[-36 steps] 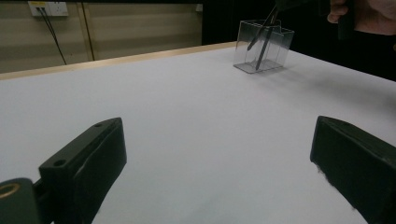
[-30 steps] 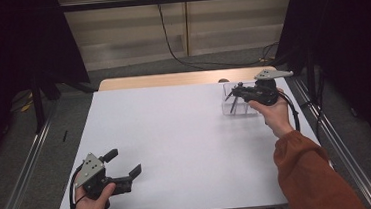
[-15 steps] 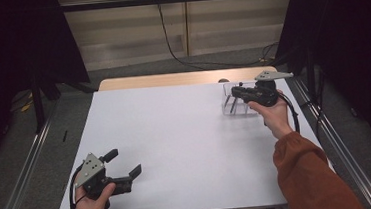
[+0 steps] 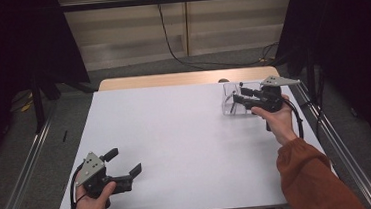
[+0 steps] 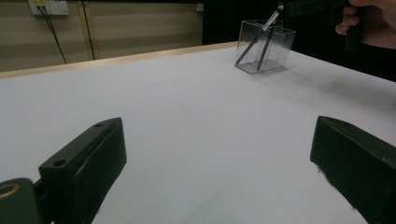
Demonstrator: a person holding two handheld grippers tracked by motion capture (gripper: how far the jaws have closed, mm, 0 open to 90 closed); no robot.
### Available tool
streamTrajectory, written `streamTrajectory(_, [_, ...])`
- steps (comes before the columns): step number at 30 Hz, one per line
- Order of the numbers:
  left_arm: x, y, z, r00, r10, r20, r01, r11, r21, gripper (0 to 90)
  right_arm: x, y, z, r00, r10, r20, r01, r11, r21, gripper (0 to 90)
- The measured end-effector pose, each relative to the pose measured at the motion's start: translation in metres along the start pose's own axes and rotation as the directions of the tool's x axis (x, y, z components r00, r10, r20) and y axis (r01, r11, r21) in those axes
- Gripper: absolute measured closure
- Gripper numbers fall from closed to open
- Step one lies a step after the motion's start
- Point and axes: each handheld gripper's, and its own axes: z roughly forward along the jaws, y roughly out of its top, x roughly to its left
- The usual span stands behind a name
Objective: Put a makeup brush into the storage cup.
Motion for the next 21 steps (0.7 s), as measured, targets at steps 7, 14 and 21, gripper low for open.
streamTrajectory(7, [0.002, 0.001, 0.005, 0.9999, -0.011, -0.004, 0.011, 0.9999, -0.003, 3.6, 0.001, -0.004, -0.01, 0.9999, 0.012, 0.0, -0.012, 0.999, -0.036, 22.4])
streamTrajectory(14, [0.004, 0.002, 0.007, 1.0, -0.003, -0.003, 0.003, 1.0, 0.0, 3.6, 0.0, -0.011, -0.018, 0.9977, 0.067, -0.01, -0.068, 0.996, -0.05, 1.6])
streamTrajectory(21, [0.004, 0.002, 0.005, 0.9999, 0.012, -0.002, -0.012, 0.9998, -0.019, 2.7, 0.009, -0.017, -0.027, 0.9997, 0.024, -0.006, -0.025, 0.999, -0.043, 0.0])
